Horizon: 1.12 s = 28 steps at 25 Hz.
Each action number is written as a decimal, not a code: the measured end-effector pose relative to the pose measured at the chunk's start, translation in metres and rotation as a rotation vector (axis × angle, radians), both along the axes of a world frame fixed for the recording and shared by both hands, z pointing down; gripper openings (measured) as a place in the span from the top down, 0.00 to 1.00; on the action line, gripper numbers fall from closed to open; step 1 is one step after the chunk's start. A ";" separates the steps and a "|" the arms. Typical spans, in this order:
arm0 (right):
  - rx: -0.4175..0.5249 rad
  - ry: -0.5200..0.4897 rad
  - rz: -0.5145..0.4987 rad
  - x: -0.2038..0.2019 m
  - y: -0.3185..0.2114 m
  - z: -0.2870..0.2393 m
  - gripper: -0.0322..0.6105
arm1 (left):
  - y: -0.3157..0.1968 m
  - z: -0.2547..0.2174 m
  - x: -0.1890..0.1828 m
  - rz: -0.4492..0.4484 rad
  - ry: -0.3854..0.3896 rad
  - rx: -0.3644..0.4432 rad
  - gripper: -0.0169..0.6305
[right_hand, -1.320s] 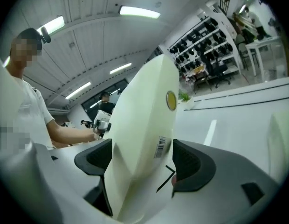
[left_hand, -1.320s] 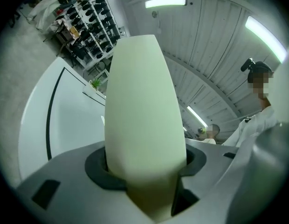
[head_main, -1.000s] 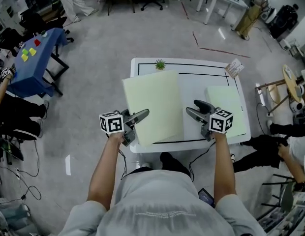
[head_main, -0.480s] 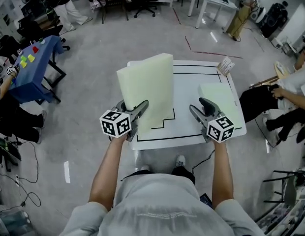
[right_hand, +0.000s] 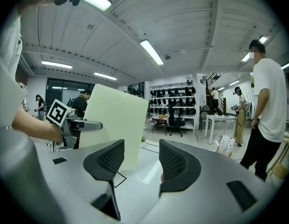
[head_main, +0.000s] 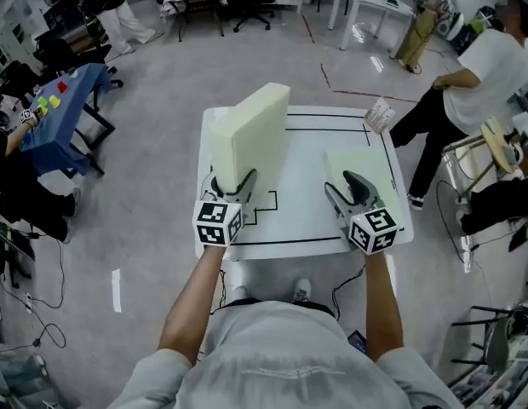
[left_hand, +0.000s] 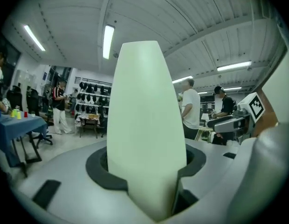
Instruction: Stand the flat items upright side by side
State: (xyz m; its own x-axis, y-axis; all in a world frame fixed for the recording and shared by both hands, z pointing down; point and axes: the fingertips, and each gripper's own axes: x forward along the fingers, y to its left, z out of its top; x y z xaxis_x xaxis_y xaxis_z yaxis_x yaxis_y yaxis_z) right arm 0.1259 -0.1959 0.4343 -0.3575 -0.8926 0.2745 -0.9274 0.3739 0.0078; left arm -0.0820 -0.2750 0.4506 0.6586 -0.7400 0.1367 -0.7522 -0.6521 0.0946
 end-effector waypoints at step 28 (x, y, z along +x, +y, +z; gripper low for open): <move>-0.041 0.013 -0.019 0.139 0.052 0.051 0.56 | 0.019 0.073 0.121 -0.393 -0.121 0.004 0.50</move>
State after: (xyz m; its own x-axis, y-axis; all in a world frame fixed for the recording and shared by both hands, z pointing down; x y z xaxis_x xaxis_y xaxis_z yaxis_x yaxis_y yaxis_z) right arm 0.2646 -0.1442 0.4851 -0.3709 -0.8736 0.3151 -0.9199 0.3920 0.0039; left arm 0.0386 -0.2562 0.5235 0.3054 -0.9326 0.1923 -0.9496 -0.3134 -0.0117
